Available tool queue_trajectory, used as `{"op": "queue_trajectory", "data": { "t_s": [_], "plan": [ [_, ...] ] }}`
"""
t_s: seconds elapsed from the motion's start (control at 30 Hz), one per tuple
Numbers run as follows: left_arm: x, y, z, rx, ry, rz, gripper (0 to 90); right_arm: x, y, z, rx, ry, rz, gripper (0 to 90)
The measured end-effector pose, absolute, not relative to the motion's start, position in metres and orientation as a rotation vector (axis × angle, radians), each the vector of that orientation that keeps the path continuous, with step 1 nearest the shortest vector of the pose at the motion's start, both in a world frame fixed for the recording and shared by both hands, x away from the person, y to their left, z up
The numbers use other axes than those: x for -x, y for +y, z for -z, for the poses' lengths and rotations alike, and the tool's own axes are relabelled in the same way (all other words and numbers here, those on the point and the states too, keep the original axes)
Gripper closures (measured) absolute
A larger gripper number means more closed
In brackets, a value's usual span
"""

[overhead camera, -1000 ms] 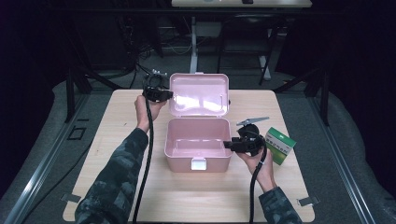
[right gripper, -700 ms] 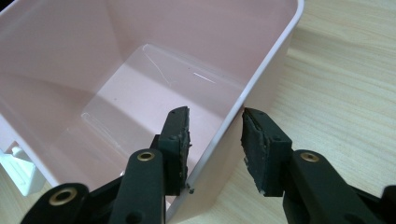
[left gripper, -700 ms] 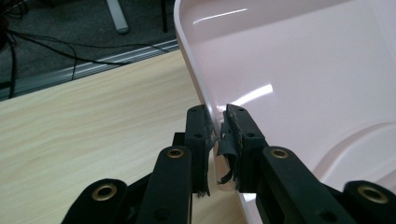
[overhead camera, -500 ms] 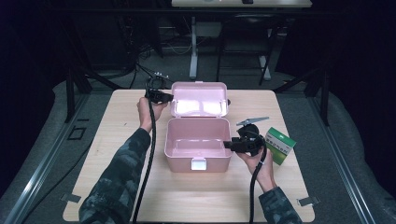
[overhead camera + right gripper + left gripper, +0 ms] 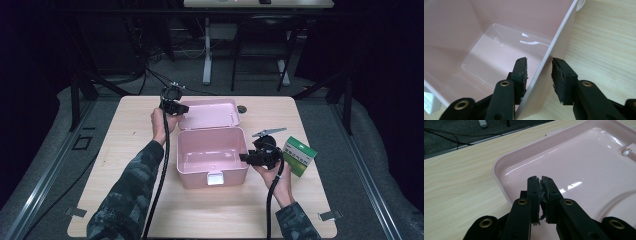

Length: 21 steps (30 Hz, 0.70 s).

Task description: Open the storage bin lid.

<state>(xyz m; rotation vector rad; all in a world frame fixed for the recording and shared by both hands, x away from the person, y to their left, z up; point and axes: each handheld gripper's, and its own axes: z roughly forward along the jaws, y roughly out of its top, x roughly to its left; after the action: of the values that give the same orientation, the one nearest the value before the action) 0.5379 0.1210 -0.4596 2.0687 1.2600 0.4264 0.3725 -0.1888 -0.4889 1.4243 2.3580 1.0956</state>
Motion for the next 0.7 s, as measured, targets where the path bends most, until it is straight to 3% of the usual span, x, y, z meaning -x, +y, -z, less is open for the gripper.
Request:
{"op": "queue_trajectory", "data": {
  "t_s": [0.13, 0.4, 0.7],
  "plan": [
    [-0.531, 0.125, 0.452, -2.051, 1.243, -0.422, 79.3, -0.371, -0.187, 0.486, -1.419, 2.345, -1.088, 64.9],
    [-0.515, 0.134, 0.434, -2.092, 1.236, -0.385, 48.1, -0.369, -0.189, 0.479, -1.401, 2.342, -1.098, 61.2],
    [-0.481, 0.146, 0.422, -2.140, 1.156, -0.406, 27.9, -0.367, -0.194, 0.469, -1.391, 2.342, -1.073, 59.6]
  ]
}}
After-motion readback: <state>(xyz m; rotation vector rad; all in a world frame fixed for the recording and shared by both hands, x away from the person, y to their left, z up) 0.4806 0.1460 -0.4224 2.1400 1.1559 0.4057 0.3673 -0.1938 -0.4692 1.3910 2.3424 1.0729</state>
